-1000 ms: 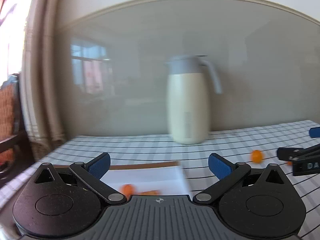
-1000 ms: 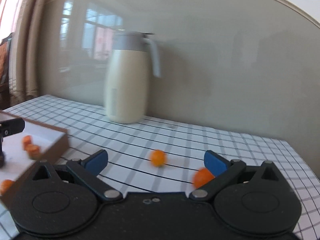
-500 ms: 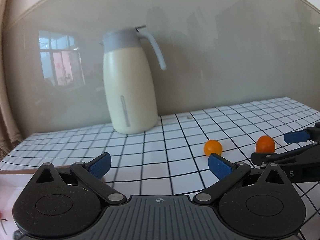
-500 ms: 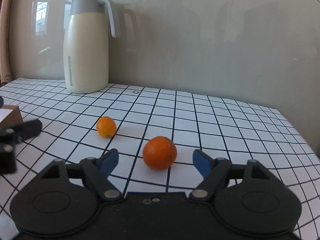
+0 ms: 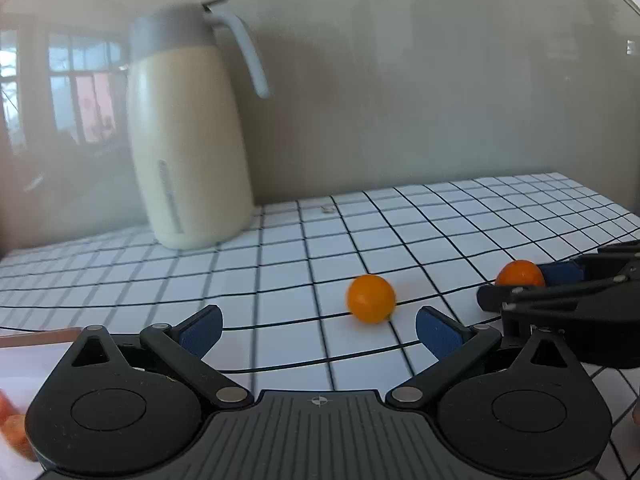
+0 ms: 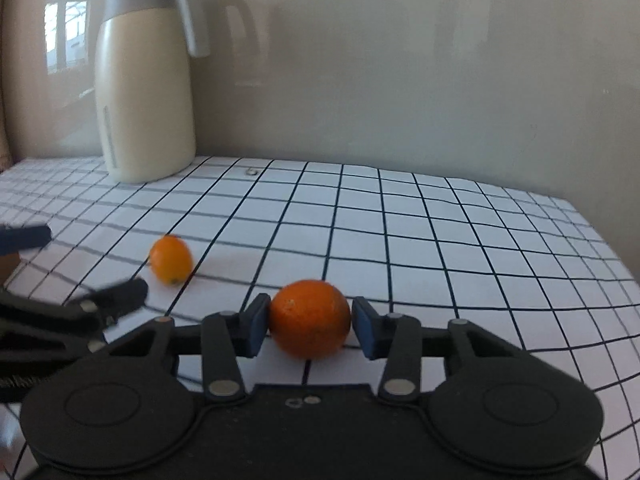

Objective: Organize fruits
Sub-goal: 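Grasp a small orange with the left gripper while the right grasps an orange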

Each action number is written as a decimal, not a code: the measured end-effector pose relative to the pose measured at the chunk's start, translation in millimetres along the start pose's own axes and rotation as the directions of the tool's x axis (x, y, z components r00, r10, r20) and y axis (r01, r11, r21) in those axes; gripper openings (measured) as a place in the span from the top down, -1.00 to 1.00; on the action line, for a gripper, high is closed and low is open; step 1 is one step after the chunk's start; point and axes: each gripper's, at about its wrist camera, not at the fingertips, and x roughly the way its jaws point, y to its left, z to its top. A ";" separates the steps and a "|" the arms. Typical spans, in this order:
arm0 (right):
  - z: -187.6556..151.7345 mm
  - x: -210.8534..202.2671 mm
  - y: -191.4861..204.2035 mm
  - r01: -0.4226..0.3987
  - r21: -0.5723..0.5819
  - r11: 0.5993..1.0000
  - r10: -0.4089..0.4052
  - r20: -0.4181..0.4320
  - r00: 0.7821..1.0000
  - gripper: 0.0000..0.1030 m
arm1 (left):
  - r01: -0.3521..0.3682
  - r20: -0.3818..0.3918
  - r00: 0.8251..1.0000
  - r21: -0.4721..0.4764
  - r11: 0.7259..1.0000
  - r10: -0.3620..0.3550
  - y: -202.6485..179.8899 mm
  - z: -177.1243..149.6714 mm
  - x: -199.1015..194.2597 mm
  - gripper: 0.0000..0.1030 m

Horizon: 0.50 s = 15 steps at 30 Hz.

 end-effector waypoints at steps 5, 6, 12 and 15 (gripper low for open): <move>1.9 3.2 -16.0 -0.035 0.046 0.998 0.035 -0.003 0.999 0.32 | 0.035 -0.039 0.999 -0.038 0.999 -0.036 -5.4 8.9 22.3 -0.82; 1.7 3.2 -17.8 -0.040 0.049 0.998 0.040 -0.002 0.999 0.34 | 0.050 -0.054 0.997 -0.037 0.998 -0.052 -8.2 10.4 27.6 -0.74; -1.6 8.1 -19.4 -0.075 0.050 0.996 0.077 -0.027 0.997 0.33 | 0.083 -0.117 0.989 -0.046 0.996 -0.087 -24.2 16.1 49.2 -0.10; -1.4 7.0 -20.2 -0.081 0.054 0.995 0.083 -0.024 0.996 0.36 | 0.097 -0.106 0.989 -0.022 0.995 -0.099 -34.9 17.9 47.3 0.37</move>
